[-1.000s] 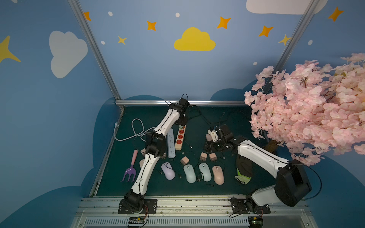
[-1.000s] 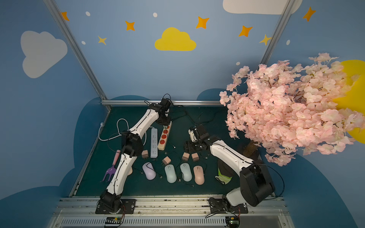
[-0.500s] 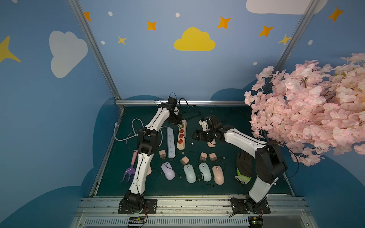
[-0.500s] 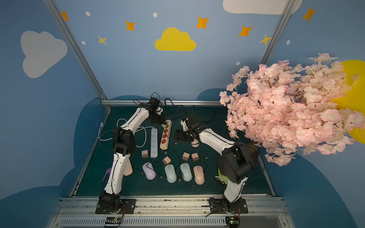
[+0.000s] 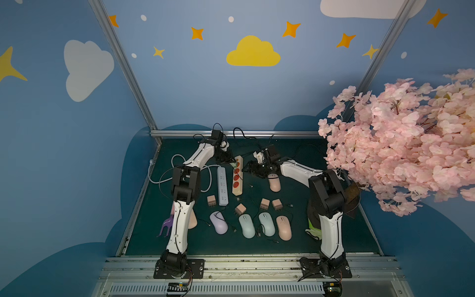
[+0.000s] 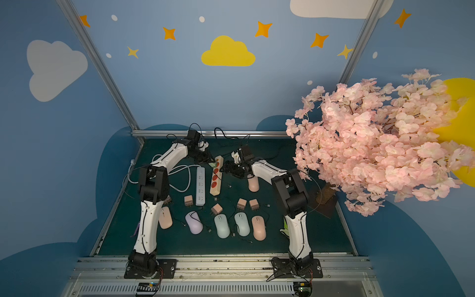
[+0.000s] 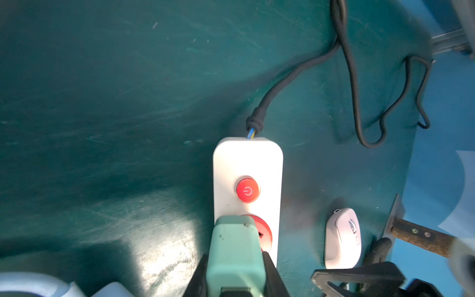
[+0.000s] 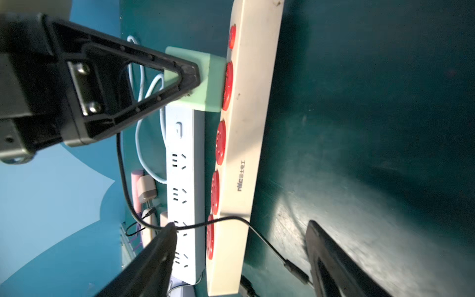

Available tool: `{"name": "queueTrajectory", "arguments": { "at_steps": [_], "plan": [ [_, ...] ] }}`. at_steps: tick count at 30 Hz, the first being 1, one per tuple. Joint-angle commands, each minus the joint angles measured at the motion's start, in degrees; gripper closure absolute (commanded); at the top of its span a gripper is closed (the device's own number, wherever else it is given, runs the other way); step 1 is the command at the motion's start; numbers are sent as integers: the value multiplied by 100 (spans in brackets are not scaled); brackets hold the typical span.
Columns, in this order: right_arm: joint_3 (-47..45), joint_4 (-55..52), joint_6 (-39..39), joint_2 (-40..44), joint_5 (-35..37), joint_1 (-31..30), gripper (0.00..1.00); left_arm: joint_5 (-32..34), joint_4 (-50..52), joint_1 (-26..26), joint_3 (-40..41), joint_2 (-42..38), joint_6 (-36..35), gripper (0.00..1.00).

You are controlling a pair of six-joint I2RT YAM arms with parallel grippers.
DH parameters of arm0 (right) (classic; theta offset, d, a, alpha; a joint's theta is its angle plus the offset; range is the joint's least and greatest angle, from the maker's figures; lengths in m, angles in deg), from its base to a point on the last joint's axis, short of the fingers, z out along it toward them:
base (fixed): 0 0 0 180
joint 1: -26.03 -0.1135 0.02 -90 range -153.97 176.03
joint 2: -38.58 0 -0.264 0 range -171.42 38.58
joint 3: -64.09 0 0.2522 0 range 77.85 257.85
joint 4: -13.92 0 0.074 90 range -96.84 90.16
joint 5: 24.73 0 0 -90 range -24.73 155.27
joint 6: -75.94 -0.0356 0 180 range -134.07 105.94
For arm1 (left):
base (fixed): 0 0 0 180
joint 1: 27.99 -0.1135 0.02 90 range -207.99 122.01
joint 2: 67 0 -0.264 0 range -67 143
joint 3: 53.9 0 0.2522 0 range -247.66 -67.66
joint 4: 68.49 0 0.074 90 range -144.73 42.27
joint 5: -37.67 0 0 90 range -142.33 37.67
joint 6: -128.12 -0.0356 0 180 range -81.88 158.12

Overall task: Unplug the wireless mouse
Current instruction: Remove the plug from the socket.

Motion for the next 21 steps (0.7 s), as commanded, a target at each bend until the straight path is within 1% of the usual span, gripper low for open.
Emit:
{"name": "queueTrajectory", "arguments": {
  "at_steps": [1, 4, 8, 12, 21],
  "plan": [
    [276, 314, -247, -301, -410, 31, 21, -206, -48, 25, 227, -65, 158, 96],
    [505, 175, -247, -494, -452, 27, 22, -213, -92, 26, 309, -91, 164, 96],
    [783, 57, -273, -739, -639, 8, 27, -239, -130, 31, 367, -99, 175, 96],
    [1077, -311, -234, -987, -665, -17, 30, -238, -145, 23, 403, -124, 184, 96],
    [1344, -545, -293, -1264, -801, -53, 45, -230, -196, 28, 526, -179, 201, 96]
  ]
}}
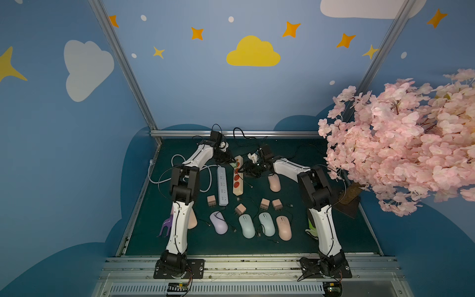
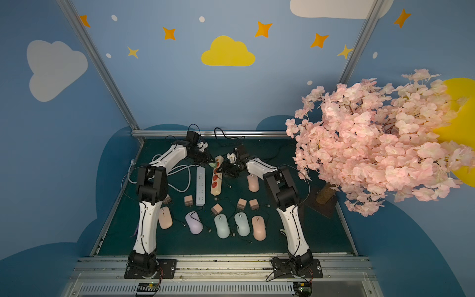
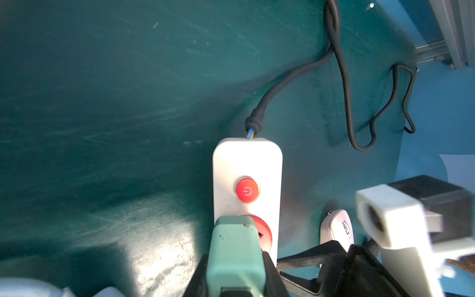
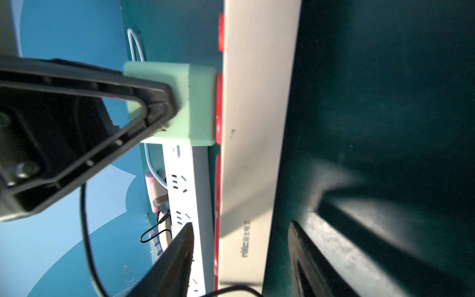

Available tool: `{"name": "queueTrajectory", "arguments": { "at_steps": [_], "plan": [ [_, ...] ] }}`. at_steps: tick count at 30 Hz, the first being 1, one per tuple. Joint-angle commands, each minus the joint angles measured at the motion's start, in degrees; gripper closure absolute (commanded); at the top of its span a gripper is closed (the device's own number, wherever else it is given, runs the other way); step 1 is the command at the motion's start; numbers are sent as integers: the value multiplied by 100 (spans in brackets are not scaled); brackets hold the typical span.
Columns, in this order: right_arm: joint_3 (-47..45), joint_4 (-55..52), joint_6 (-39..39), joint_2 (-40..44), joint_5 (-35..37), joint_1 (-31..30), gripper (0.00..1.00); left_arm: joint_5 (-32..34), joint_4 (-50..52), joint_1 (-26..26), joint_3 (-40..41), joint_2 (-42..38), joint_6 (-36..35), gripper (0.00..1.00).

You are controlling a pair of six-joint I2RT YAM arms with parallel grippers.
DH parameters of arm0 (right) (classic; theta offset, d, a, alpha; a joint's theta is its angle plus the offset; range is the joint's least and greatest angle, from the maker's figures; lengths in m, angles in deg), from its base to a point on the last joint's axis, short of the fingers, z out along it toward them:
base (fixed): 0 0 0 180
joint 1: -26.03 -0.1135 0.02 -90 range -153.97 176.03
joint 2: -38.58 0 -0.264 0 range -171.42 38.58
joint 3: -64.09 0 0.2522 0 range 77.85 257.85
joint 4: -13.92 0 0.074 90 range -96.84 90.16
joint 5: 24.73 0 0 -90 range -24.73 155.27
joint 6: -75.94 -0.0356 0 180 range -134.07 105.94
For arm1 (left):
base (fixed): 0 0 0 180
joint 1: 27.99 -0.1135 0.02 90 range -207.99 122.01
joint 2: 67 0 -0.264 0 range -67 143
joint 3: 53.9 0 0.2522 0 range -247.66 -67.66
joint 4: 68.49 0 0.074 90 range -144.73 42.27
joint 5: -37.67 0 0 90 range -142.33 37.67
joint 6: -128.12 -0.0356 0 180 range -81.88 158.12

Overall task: Unplug the wireless mouse
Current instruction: Remove the plug from the socket.

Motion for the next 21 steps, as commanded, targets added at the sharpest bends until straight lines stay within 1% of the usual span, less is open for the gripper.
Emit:
{"name": "queueTrajectory", "arguments": {
  "at_steps": [1, 7, 9, 13, 15, 16, 17, 21],
  "plan": [
    [268, -210, -3, -195, -194, -43, 46, -125, 148, 51, 199, -58, 77, 96],
    [380, -142, -46, -340, -379, -95, 54, -141, 130, 49, 238, -72, 110, 96],
    [365, -88, -76, -372, -444, -103, 60, -141, 113, 50, 272, -97, 112, 96],
    [357, -33, -134, -432, -493, -103, 63, -176, 26, 62, 396, -167, 152, 96],
    [318, -33, -158, -421, -464, -103, 66, -199, -49, 49, 470, -227, 155, 96],
    [280, -46, -182, -404, -412, -95, 68, -223, -127, 49, 527, -270, 156, 96],
    [213, -38, -219, -370, -350, -78, 71, -266, -270, 52, 620, -347, 164, 96],
    [-251, 454, -557, -187, -381, -24, 77, -489, -1070, 67, 1201, -786, 303, 96]
  ]
}}
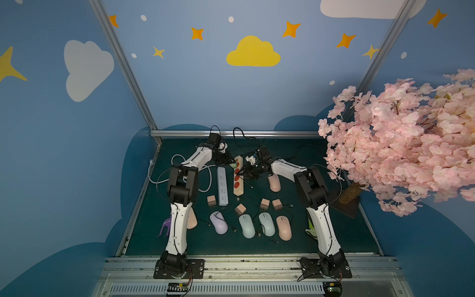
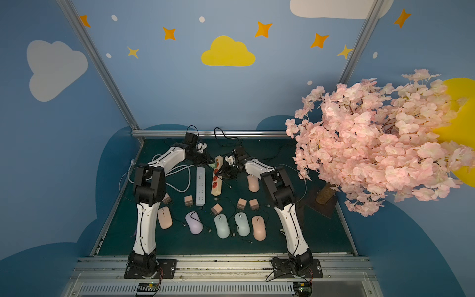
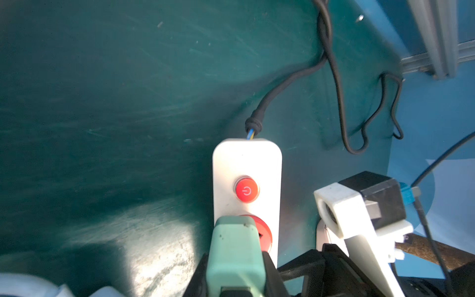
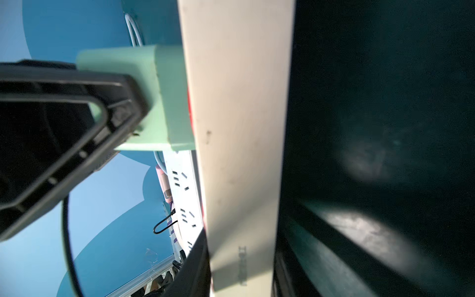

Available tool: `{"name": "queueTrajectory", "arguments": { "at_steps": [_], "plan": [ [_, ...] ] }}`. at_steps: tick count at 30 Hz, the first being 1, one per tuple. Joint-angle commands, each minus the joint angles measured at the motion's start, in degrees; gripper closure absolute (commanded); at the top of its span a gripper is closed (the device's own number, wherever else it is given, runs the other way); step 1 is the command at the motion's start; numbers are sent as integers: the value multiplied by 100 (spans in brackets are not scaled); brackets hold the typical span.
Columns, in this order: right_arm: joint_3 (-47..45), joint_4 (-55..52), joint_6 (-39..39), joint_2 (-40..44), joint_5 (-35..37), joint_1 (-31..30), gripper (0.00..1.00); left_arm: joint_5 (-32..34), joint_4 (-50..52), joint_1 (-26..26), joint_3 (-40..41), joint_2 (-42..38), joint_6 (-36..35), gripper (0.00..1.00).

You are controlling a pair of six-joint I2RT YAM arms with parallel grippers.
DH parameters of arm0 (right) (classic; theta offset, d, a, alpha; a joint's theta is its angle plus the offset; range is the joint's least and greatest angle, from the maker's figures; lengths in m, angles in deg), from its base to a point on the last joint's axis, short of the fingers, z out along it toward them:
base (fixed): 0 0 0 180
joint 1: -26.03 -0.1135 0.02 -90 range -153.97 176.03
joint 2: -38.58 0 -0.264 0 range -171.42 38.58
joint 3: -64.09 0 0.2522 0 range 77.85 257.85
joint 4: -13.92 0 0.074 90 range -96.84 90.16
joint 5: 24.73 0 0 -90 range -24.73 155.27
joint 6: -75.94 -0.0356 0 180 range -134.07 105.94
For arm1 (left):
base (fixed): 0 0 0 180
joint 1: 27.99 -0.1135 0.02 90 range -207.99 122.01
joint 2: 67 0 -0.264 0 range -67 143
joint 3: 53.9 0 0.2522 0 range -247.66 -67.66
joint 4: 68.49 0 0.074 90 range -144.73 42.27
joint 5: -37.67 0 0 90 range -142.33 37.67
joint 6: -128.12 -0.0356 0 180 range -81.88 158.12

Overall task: Unplug the wireless mouse
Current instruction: Remove the plug from the socket.

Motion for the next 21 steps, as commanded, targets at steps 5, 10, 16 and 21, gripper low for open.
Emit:
{"name": "queueTrajectory", "arguments": {
  "at_steps": [5, 10, 16, 21],
  "plan": [
    [-453, 223, -188, 173, 233, 13, 90, -106, -608, 177, 580, -696, 92, 96],
    [-590, 225, -208, 273, 304, 44, 100, -387, -1192, 91, 985, -892, 442, 96],
    [-574, 58, -128, 336, 420, 31, 100, -568, -1665, 64, 1279, -980, 940, 96],
    [-537, 3, -126, 316, 412, 19, 100, 650, -458, 518, 695, -1003, 78, 96]
  ]
}}
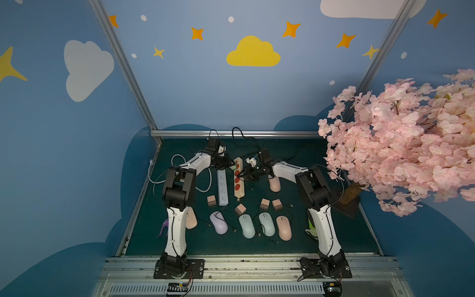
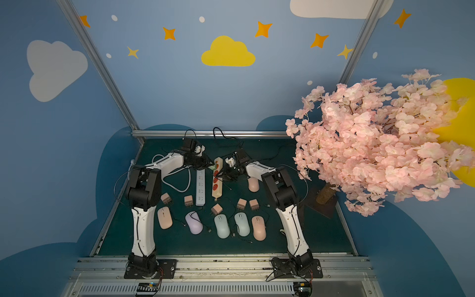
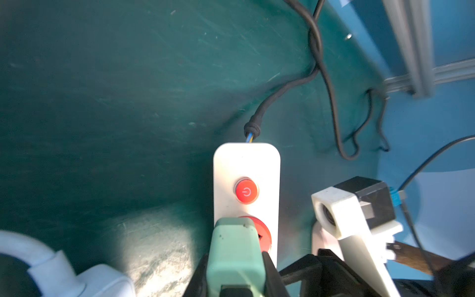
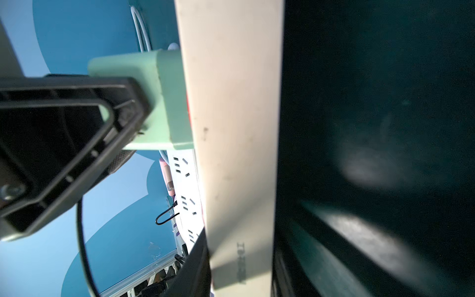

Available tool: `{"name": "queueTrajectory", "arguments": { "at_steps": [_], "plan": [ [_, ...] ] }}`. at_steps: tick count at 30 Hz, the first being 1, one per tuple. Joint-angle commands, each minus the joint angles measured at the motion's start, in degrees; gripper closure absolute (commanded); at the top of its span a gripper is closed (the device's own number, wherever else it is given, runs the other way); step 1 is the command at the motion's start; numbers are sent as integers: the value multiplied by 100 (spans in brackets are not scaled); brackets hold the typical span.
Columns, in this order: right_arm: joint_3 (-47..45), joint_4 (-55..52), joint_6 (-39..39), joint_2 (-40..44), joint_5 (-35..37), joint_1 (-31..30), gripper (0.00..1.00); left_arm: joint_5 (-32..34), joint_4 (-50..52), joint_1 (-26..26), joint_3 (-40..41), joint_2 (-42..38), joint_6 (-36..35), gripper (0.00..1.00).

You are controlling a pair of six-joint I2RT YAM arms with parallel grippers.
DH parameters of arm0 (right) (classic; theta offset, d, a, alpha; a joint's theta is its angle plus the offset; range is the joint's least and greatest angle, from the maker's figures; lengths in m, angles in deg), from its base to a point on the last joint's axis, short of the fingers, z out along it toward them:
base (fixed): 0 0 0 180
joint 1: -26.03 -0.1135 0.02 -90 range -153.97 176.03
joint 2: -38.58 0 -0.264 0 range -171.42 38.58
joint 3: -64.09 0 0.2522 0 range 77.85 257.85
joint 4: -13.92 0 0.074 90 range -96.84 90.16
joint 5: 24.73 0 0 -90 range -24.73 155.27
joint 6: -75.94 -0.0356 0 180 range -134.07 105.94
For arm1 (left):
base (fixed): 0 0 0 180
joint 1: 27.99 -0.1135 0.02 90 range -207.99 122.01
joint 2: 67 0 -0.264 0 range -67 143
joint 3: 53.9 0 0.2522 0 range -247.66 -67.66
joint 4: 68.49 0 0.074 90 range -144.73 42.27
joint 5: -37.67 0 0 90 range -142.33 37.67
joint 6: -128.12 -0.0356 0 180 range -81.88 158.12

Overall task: Unplug the wireless mouse
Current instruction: Remove the plug from the socket.

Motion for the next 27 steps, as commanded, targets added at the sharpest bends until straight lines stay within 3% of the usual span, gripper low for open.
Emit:
{"name": "queueTrajectory", "arguments": {
  "at_steps": [1, 4, 7, 10, 13, 18, 24, 27],
  "plan": [
    [-73, -303, -34, 71, 411, 0, 100, 236, 469, 347, -360, -395, -364, 96],
    [-110, -266, -38, 89, 368, 24, 100, -327, 85, 140, -145, -396, 11, 96],
    [-137, -248, -26, 121, 339, 33, 100, -1267, -994, -178, 391, -407, 799, 96],
    [-155, -270, -1, 157, 358, 33, 100, -1607, -1483, -294, 569, -390, 1256, 96],
    [-155, -315, 34, 192, 376, 30, 100, -1380, -1134, -197, 392, -462, 1063, 96],
    [-163, -443, 90, 220, 465, 45, 100, -254, -1, -8, 48, -716, 205, 96],
    [-296, -286, -40, 273, 422, 95, 100, -1100, -1032, -417, 609, -857, 1198, 96],
    [-270, -328, -9, 301, 424, 69, 100, -956, -780, -255, 356, -864, 1018, 96]
  ]
}}
